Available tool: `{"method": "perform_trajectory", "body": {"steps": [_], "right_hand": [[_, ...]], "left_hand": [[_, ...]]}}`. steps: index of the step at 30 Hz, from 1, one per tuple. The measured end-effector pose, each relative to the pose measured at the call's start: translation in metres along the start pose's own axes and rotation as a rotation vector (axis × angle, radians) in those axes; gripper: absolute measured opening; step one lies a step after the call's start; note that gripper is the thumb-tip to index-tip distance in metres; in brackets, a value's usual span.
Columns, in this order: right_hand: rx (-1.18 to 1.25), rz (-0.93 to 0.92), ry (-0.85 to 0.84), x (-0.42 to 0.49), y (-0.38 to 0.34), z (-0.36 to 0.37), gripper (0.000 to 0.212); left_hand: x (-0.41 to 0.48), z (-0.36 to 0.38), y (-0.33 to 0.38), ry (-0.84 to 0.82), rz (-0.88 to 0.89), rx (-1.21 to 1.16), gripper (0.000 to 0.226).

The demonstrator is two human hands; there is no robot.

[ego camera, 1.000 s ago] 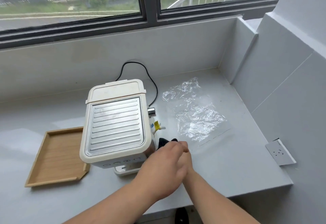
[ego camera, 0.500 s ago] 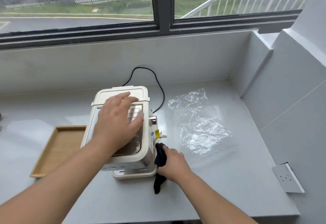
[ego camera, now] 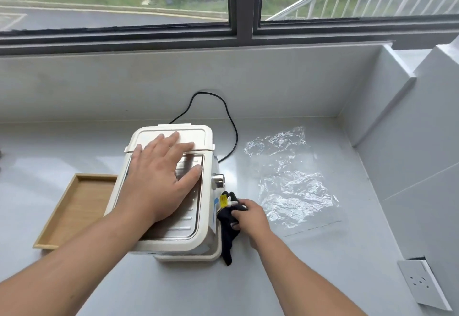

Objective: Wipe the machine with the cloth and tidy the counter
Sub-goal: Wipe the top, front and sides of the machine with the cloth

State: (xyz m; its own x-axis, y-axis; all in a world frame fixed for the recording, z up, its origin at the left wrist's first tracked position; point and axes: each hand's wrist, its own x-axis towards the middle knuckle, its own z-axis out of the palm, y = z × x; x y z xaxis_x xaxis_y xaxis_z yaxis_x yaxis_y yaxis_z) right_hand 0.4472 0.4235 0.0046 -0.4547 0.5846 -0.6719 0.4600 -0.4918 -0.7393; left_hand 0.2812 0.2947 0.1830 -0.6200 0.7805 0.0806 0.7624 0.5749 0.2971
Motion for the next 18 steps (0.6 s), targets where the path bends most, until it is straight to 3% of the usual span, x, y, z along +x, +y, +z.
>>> {"method": "perform_trajectory", "body": {"steps": [6,18], "right_hand": [[0.162,0.099,-0.148,0.036,-0.035,-0.005,0.023],[0.060,-0.013,-0.105,0.033,-0.096,0.025,0.022]], "left_hand": [[0.002,0.001,-0.001,0.007,-0.004,0.008,0.063],[0.001,-0.001,0.001,0.000,-0.016,0.028,0.063]]}}
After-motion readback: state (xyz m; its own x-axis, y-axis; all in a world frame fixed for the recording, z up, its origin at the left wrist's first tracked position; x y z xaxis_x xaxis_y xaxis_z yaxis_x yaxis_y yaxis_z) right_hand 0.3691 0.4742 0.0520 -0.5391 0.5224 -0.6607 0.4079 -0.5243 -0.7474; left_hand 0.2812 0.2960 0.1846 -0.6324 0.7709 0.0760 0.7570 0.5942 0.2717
